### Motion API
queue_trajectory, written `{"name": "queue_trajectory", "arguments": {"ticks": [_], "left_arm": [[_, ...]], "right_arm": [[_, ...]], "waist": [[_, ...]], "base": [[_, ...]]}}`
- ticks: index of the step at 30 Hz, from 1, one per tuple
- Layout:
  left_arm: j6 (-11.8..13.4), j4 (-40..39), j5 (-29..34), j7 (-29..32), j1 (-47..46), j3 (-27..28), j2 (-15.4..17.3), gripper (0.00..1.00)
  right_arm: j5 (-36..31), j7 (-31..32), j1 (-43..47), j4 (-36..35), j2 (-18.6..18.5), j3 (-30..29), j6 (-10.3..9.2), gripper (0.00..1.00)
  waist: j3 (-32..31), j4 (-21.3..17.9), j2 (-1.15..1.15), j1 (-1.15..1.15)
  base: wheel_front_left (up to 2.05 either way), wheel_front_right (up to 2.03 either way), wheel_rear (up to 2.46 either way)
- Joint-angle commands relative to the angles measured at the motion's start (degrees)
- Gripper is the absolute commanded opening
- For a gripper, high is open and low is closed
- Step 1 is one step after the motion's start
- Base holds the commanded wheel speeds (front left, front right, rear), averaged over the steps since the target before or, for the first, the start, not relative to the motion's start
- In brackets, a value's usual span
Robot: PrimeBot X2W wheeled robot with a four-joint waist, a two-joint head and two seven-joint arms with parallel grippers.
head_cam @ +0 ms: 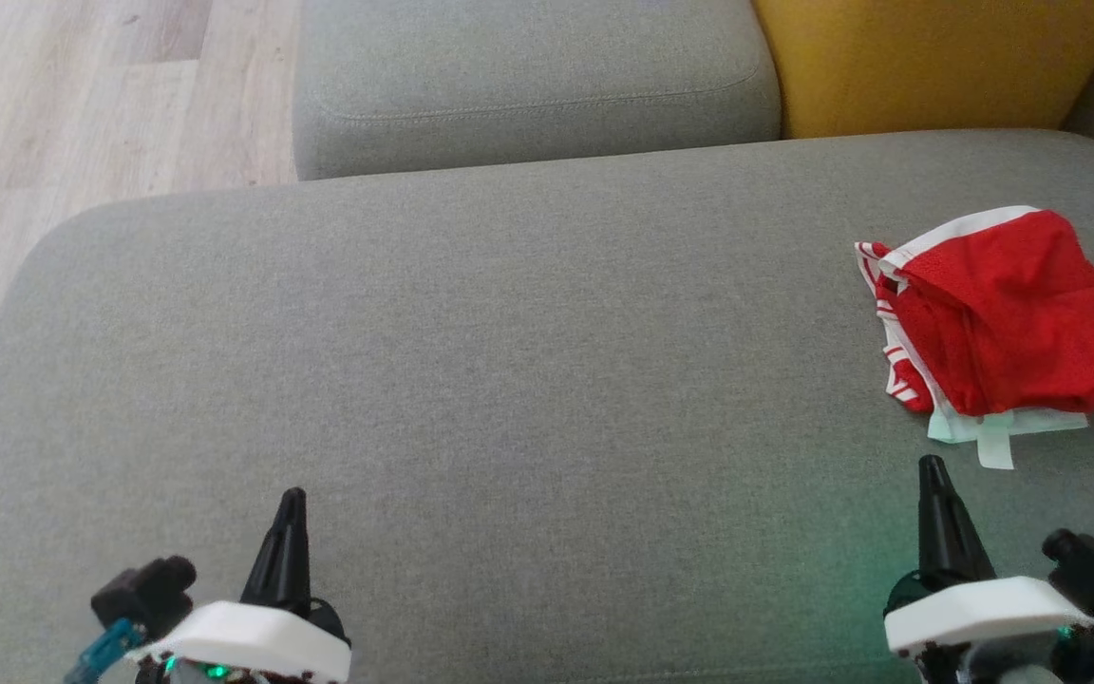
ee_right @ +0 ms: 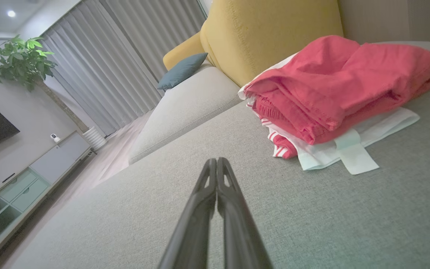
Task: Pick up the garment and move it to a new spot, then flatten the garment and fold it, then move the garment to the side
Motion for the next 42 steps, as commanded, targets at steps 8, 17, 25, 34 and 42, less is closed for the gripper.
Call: {"name": "queue_trajectory", "arguments": {"ticks": [8,17,25,34,42], "left_arm": [[-0.8,-1.5,-6.1,1.3,-3.6,2.0,0.8,0.00],[-1.4,-1.2,-11.6,2.7,-4.4,3.1,0.9,0.00],[-1.9,-0.9,-17.2,4.1,-5.2,4.3,1.1,0.00],[-2.5,-0.6,-22.7,5.5,-5.9,5.5,1.1,0.00],[-3.0,-0.3,-27.0,6.6,-6.6,6.4,1.2,0.00]], "right_arm": [[6.5,1.6,-3.9,-2.3,-0.7,-0.6,-0.02,0.00],[12.3,3.0,-4.4,-2.4,-0.8,-1.1,-0.02,0.00],[18.1,4.5,-4.9,-2.6,-0.8,-1.6,-0.02,0.00],[23.9,5.9,-5.4,-2.8,-0.9,-2.2,-0.03,0.00],[28.4,7.1,-5.7,-2.9,-0.9,-2.7,-0.03,0.00]], "waist": [[0.2,0.1,0.00,0.00],[0.5,0.3,0.00,0.00],[0.7,0.4,0.00,0.00],[1.0,0.6,0.00,0.00],[1.2,0.7,0.00,0.00]], "base": [[0.00,0.00,0.00],[0.00,0.00,0.00],[0.00,0.00,0.00],[0.00,0.00,0.00],[0.00,0.00,0.00]]}}
